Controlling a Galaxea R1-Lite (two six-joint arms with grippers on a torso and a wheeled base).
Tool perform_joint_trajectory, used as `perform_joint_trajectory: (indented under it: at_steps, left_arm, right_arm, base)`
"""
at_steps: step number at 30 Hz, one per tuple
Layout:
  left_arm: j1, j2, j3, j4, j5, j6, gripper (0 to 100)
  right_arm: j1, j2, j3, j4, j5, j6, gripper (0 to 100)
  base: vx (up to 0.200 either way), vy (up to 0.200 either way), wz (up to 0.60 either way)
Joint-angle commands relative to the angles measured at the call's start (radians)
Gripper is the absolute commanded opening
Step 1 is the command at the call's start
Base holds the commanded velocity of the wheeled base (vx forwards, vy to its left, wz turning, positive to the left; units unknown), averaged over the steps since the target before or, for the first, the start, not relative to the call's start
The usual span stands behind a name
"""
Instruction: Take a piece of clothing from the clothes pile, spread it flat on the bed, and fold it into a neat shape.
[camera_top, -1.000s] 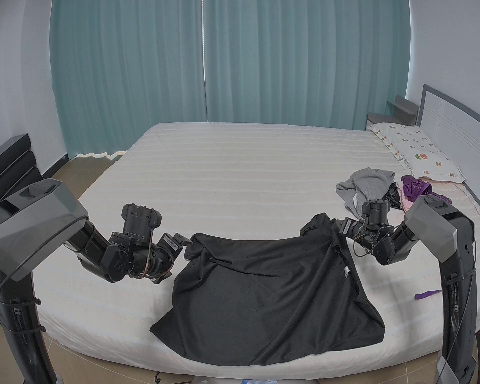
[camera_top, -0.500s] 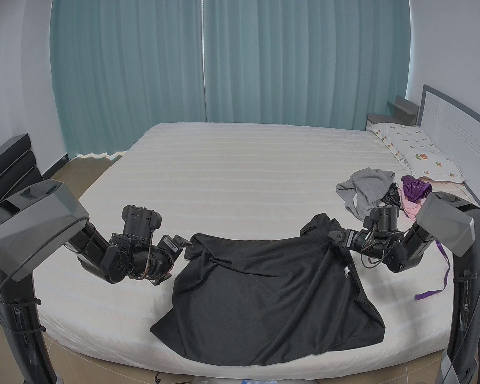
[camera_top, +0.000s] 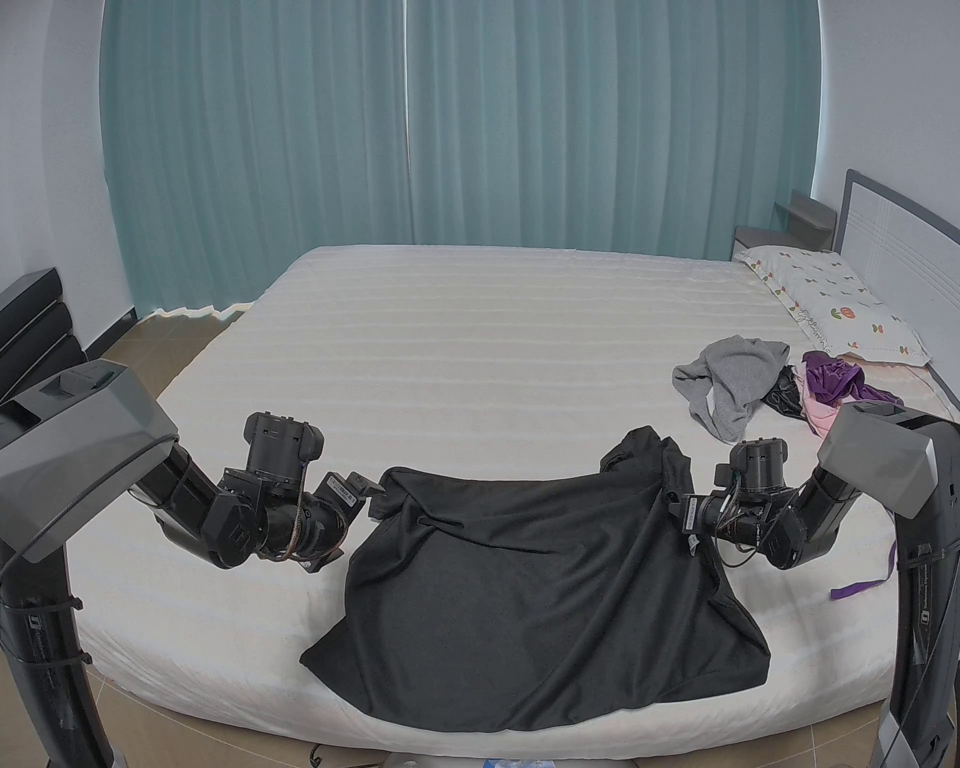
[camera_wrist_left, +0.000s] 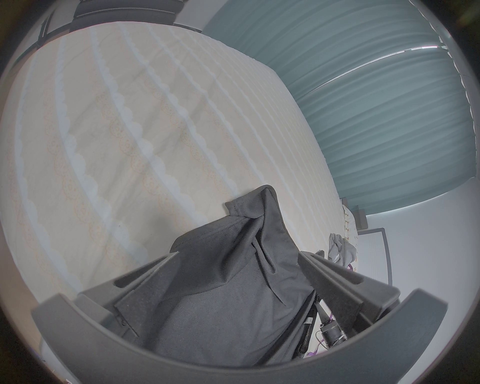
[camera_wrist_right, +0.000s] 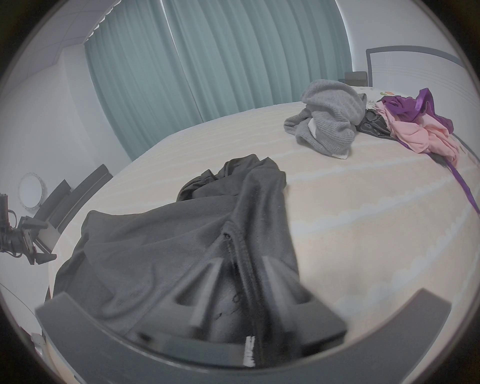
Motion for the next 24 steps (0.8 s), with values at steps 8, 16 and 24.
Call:
perform_joint_trajectory:
  at_steps: [8,16,24]
  left_arm:
    - [0.000,0.002,0.000,-0.001,0.000,0.000,100]
    - [0.000,0.002,0.000,-0.001,0.000,-0.001,100]
    - [0.001,0.002,0.000,-0.001,0.002,0.000,100]
  right_arm:
    - [-0.100,-0.055,-0.004,-0.001,0.000,0.002,0]
    - [-0.195,-0.039,-0.009,-0.003,0.009,0.009,0]
    - [-0.249,-0.007,-0.038,0.000,0.020,0.043,100]
  base:
    - [0.000,0.000,0.00]
    - [0.000,0.000,0.00]
    - [0.000,0.000,0.00]
